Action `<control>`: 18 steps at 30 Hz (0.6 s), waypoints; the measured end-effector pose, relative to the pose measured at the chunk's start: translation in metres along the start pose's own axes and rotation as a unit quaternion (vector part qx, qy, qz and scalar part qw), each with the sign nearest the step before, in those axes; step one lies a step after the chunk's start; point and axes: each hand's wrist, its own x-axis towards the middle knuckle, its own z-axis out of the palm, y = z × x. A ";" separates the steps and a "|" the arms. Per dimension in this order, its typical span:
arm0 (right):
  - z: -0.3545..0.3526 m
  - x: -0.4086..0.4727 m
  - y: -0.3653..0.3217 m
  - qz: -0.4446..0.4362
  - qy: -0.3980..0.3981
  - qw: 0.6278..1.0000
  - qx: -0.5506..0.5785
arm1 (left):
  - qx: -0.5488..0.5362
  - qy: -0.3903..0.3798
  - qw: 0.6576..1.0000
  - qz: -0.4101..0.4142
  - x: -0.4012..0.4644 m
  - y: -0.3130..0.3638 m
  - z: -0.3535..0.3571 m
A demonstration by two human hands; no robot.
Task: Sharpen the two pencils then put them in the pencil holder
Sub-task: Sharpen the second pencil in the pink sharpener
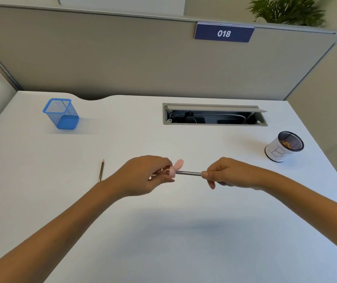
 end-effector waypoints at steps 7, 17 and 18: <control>0.004 0.006 0.009 -0.324 0.273 0.778 -0.464 | -0.470 -0.209 0.815 -0.265 0.007 -0.004 -0.010; 0.015 0.013 0.004 -0.225 0.266 0.863 -0.366 | -0.309 -0.117 0.920 -0.209 0.007 0.005 -0.005; 0.016 0.014 0.001 -0.166 0.226 0.907 -0.314 | -0.202 -0.050 0.967 -0.147 0.005 0.003 0.000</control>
